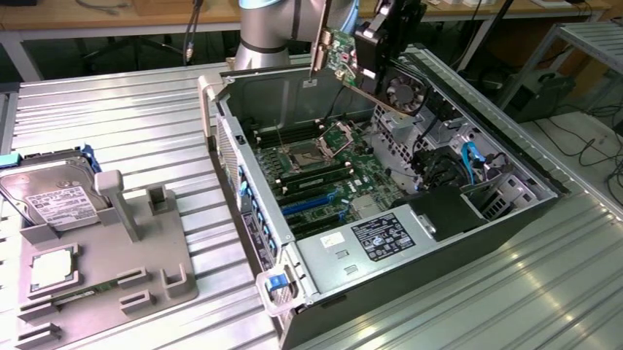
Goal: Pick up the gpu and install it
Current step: 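Insert the gpu into the slot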
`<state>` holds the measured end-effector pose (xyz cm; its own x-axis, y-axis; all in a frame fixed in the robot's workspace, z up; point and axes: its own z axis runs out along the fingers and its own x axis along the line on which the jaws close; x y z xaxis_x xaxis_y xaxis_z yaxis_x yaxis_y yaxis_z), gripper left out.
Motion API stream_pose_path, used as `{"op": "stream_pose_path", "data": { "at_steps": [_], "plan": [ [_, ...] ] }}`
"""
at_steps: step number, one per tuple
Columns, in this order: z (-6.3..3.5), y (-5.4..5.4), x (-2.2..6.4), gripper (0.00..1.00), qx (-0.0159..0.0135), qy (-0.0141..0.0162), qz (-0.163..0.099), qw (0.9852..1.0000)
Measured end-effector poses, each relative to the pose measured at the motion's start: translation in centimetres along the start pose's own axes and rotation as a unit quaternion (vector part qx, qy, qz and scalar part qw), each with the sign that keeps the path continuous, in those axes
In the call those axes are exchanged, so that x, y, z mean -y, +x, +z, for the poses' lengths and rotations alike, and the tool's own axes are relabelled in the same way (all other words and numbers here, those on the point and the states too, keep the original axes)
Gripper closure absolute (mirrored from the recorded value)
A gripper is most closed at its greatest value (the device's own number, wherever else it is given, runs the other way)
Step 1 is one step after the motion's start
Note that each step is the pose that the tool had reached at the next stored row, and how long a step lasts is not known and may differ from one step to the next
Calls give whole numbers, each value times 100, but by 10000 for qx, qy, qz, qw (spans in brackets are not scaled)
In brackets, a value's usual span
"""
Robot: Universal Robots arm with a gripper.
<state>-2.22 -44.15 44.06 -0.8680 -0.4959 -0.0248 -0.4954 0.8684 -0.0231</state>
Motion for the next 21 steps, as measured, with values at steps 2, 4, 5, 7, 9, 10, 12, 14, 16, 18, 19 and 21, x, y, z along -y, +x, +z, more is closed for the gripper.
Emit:
{"op": "stream_pose_path", "data": {
  "at_steps": [2,4,5,7,9,10,12,14,16,18,19,21],
  "plan": [
    [0,0,0,72,4,-4,-170,9999],
    [0,0,0,72,8,-9,-344,9994],
    [0,0,0,72,10,-11,-428,9991],
    [0,0,0,72,14,-15,-593,9982],
    [0,0,0,72,17,-19,-759,9971],
    [0,0,0,72,20,-21,-848,9964],
    [0,0,0,72,24,-25,-1018,9948],
    [0,0,0,72,28,-30,-1204,9927],
    [0,0,0,72,32,-34,-1377,9905],
    [0,0,0,72,35,-38,-1529,9882],
    [0,0,0,72,37,-40,-1599,9871],
    [0,0,0,72,41,-44,-1762,9843]
  ]
}}
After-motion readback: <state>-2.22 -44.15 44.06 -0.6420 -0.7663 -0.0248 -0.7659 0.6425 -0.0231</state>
